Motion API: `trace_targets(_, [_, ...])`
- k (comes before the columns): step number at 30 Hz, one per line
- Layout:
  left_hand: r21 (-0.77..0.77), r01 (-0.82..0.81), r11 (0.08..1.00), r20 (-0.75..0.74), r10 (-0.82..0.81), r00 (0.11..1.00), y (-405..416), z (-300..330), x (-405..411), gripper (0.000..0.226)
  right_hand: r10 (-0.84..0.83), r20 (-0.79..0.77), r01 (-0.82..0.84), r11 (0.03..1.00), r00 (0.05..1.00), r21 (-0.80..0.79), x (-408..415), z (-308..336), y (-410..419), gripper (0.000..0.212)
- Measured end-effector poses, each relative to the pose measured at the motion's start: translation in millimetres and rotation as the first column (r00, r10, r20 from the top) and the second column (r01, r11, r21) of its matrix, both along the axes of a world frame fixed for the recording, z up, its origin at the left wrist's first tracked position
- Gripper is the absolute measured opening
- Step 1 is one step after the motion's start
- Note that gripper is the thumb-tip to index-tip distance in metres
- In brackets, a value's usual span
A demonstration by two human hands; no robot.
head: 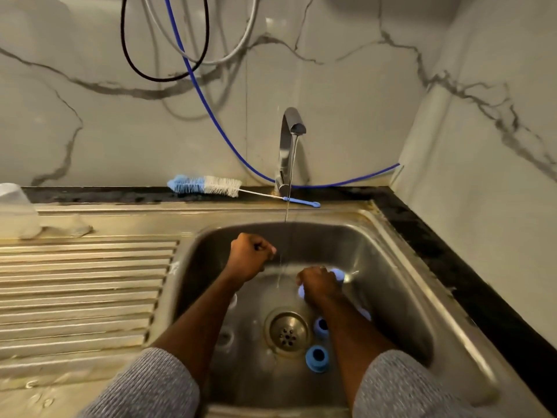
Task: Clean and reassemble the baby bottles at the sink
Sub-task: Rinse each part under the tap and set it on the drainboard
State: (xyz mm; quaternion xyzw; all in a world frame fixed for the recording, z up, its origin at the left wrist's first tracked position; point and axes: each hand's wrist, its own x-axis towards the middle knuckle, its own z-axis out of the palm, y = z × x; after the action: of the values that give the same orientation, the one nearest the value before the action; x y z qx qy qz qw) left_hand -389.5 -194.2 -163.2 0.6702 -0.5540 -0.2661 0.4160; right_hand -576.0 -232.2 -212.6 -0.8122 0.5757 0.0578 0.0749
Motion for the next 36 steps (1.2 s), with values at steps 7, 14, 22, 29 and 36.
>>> trace_targets(7, [0.003,0.007,1.000,0.085,-0.007,0.996,-4,-8,3,0.025,-0.304,0.683,0.048,0.929,0.664,0.366,17,19,-12,0.028])
trace_targets(14, [0.038,0.127,0.991,0.025,-0.128,0.991,-3,-14,-7,0.039,-0.507,0.806,-0.109,0.822,0.304,0.559,19,33,-17,0.015])
trace_targets(22, [-0.101,0.124,0.987,-0.112,-0.135,0.984,-2,-13,-18,0.039,-0.557,0.810,-0.102,0.809,0.185,0.579,31,40,-9,0.013])
trace_targets(29, [-0.256,0.067,0.964,-0.219,-0.125,0.968,0,-6,-14,0.033,-0.466,0.871,0.068,0.884,0.157,0.462,64,50,-6,0.024])
trace_targets(36, [-0.161,0.138,0.977,-0.495,-0.201,0.845,-5,-8,-6,0.034,-0.451,0.889,-0.065,0.887,0.083,0.457,45,47,-6,0.009])
